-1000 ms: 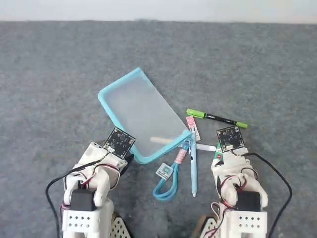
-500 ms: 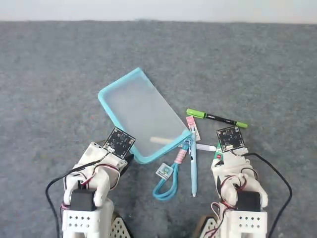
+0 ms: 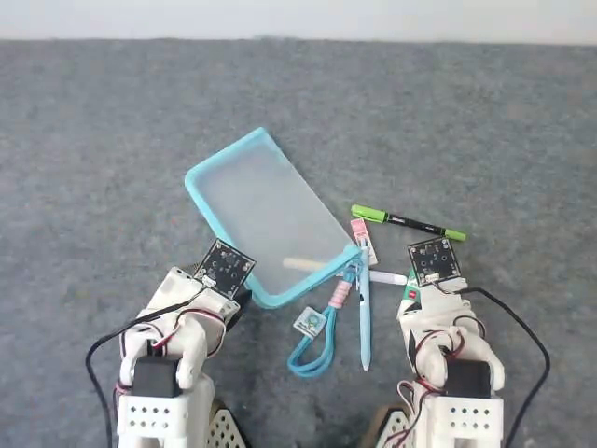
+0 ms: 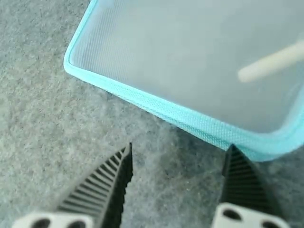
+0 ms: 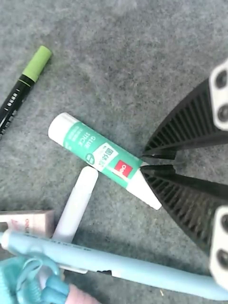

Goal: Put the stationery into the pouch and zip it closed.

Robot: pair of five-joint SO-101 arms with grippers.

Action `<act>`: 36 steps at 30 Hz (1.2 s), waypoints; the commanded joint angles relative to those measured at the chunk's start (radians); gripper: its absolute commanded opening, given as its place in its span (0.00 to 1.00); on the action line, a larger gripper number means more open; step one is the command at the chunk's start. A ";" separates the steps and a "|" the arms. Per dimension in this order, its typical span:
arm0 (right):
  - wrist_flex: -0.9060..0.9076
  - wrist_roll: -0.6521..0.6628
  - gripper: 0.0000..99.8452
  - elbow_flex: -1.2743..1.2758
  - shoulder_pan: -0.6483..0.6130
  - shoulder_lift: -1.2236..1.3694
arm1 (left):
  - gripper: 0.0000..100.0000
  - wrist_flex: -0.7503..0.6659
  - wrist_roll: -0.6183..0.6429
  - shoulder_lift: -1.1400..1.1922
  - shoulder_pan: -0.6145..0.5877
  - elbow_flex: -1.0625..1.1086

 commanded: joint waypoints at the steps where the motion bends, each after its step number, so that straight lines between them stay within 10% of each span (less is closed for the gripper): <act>1: 0.045 -0.015 0.04 0.020 -0.008 -0.021 | 0.29 0.005 -0.008 -0.029 0.005 -0.010; 15: 0.012 -0.008 0.05 0.015 -0.125 -0.022 | 0.29 0.005 -0.008 -0.029 0.005 -0.010; 28: -0.133 -0.014 0.04 -0.385 0.199 -0.004 | 0.29 0.005 -0.008 -0.029 0.003 -0.010; 36: -0.133 -0.015 0.04 -0.638 0.019 0.463 | 0.29 0.005 -0.008 -0.029 0.005 -0.010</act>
